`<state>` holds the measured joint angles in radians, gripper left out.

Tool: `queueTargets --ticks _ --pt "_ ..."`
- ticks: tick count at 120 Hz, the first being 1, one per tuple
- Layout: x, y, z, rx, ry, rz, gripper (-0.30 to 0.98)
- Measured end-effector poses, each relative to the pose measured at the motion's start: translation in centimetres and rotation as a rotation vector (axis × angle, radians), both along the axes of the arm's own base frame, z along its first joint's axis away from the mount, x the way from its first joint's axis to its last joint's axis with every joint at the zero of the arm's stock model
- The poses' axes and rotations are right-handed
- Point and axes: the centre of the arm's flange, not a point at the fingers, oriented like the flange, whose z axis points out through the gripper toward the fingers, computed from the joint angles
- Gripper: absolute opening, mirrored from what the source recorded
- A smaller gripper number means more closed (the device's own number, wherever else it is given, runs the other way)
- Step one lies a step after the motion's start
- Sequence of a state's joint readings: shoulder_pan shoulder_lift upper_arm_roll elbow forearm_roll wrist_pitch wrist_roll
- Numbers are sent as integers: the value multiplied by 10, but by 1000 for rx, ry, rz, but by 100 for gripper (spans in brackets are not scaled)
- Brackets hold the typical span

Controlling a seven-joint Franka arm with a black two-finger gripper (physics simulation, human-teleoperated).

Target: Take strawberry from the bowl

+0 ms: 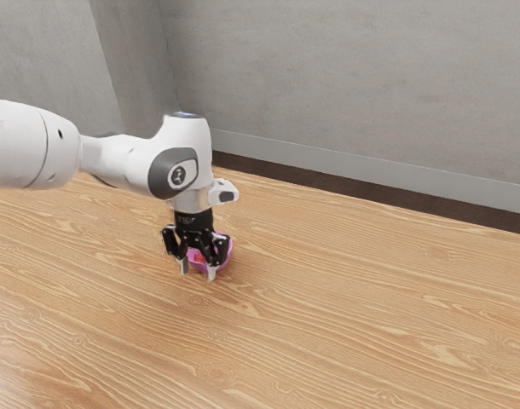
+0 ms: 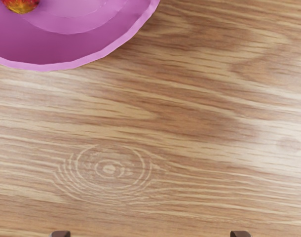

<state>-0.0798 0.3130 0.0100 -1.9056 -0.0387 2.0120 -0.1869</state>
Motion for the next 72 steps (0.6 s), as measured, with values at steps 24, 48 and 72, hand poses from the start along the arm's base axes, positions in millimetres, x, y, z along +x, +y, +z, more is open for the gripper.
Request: queueTargets --ticks 24,48,72 --pt "24 9 -11 -6 -70 42 34" --pt "68 43 -6 19 -111 96 33" --pt "75 46 -21 19 -92 104 32"
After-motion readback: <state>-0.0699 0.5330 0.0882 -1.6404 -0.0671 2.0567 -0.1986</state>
